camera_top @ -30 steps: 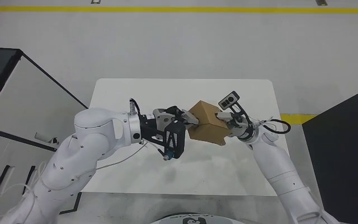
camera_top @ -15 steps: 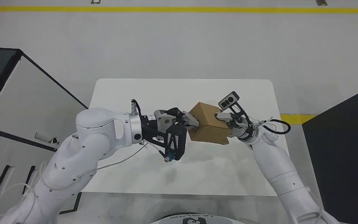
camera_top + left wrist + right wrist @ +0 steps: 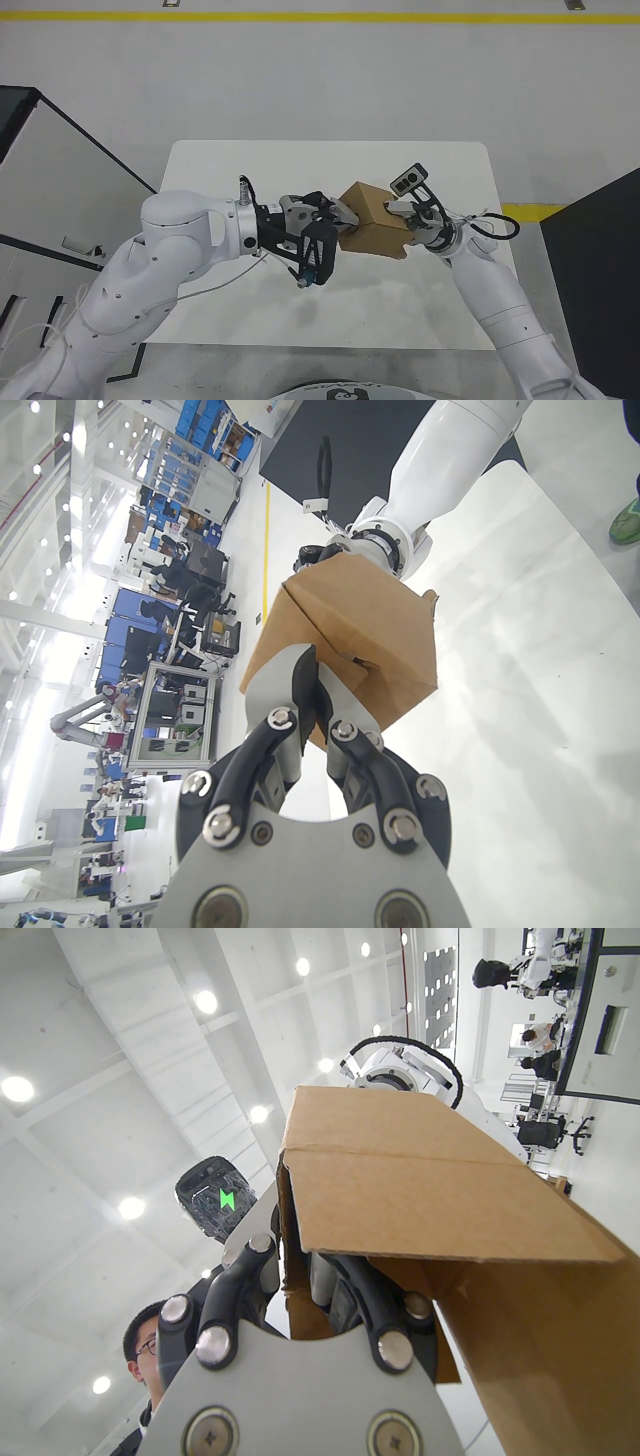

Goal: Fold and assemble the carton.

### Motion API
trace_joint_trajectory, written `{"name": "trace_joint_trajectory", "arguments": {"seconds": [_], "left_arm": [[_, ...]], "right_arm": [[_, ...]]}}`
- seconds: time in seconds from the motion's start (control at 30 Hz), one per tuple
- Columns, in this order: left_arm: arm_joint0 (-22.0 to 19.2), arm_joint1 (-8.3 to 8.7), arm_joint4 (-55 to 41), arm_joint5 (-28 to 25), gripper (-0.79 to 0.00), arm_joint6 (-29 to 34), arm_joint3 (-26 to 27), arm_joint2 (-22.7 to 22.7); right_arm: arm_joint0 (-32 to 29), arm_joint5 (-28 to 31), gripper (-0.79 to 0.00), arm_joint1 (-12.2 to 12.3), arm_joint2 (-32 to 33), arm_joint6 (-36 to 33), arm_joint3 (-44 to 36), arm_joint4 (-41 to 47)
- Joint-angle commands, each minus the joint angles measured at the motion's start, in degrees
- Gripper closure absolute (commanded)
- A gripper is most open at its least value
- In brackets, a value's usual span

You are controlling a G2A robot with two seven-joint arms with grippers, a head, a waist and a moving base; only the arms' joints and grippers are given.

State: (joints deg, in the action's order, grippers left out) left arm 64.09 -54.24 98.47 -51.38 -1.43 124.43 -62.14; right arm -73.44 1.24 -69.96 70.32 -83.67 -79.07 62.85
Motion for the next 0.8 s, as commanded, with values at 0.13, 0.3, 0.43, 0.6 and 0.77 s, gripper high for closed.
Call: {"name": "trace_joint_trajectory", "arguments": {"seconds": [0.13, 0.3, 0.43, 0.6, 0.77], "left_arm": [[-0.66, -0.20, -0.01, 0.28, 0.000, -0.11, -0.39, 0.90], [-1.06, -0.33, -0.13, 0.49, 0.000, -0.10, -0.70, 1.29], [-1.28, -0.41, -0.24, 0.52, 0.000, 0.01, -0.91, 1.53], [-1.57, -0.49, -0.22, 0.43, 0.000, 0.14, -1.04, 1.79], [-1.60, -0.40, -0.61, 0.79, 0.000, 0.51, -1.19, 0.52]], "right_arm": [[0.00, 0.00, 0.000, 0.00, 0.00, 0.00, 0.00, 0.00], [0.00, 0.00, 0.000, 0.00, 0.00, 0.00, 0.00, 0.00], [0.00, 0.00, 0.000, 0.00, 0.00, 0.00, 0.00, 0.00], [0.00, 0.00, 0.000, 0.00, 0.00, 0.00, 0.00, 0.00], [0.00, 0.00, 0.000, 0.00, 0.00, 0.00, 0.00, 0.00]]}}
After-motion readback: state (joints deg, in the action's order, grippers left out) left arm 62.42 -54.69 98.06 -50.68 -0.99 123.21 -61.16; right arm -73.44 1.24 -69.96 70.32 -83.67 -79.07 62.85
